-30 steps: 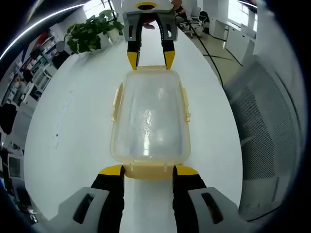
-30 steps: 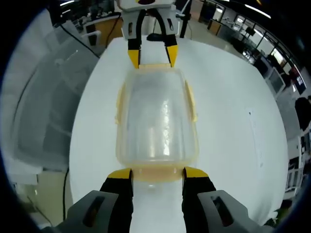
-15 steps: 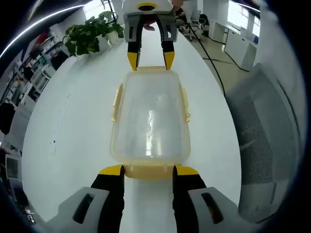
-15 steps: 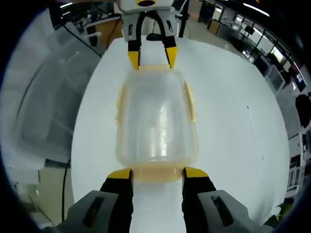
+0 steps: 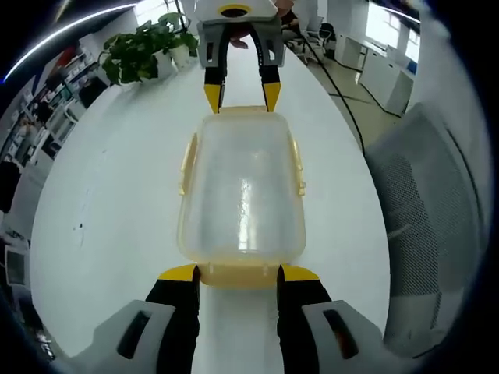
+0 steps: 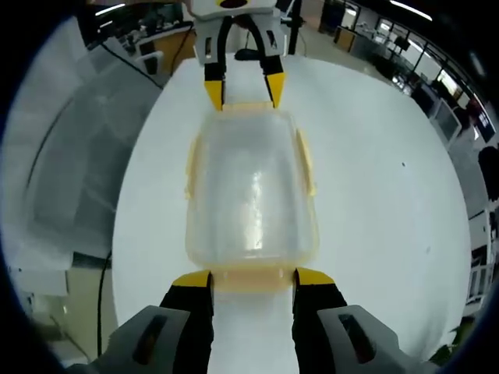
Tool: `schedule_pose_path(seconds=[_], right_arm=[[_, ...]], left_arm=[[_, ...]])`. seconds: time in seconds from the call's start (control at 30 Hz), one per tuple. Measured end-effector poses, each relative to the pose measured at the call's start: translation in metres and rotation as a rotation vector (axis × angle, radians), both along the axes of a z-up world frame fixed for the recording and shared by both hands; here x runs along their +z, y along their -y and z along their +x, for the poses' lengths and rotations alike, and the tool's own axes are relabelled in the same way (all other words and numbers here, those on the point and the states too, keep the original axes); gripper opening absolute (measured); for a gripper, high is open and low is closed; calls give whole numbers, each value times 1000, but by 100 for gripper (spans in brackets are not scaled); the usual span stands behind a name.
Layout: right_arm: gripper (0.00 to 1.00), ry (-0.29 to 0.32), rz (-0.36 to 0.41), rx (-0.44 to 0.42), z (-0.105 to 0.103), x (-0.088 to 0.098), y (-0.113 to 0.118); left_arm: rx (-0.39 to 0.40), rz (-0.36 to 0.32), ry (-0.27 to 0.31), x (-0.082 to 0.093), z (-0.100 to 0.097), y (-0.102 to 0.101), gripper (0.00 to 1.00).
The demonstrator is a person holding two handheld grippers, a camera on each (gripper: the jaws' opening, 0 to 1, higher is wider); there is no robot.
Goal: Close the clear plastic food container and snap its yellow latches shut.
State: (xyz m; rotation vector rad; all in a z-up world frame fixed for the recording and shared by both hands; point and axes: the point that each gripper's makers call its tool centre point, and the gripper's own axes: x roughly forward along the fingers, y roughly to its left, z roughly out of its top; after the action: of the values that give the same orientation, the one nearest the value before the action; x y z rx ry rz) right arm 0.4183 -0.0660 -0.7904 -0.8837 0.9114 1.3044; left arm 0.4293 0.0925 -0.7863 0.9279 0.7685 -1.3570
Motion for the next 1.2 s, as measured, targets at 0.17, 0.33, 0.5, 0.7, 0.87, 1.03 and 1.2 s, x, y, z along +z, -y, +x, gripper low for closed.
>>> schedule_pose_path(seconds=[0.17,0.33,0.5,0.7,0.87,1.03,1.2], right_arm=[[37,-11,-3,-1,1,-5,2],[37,-24,5,-11,2,-8,2],[37,-32,7,-12,3,-10,2],[37,-35,7,-9,3,-11,2],[37,-33,8,-12,2,-11,2],[37,-32,10,-12,2,-11,3],[39,-20,21,-6,1,-12,3]], left_arm=[[-1,3,-7,-6,1,2,38],[-5,-2,-17,-8,4,1,38],[-14,-11,-29,-9,4,1,38],[-14,-15,-40,-10,3,2,38],[-15,-18,-42,-11,3,2,38],[-21,-17,-42,-11,3,3,38],[-18,-21,-37,-11,3,2,39]])
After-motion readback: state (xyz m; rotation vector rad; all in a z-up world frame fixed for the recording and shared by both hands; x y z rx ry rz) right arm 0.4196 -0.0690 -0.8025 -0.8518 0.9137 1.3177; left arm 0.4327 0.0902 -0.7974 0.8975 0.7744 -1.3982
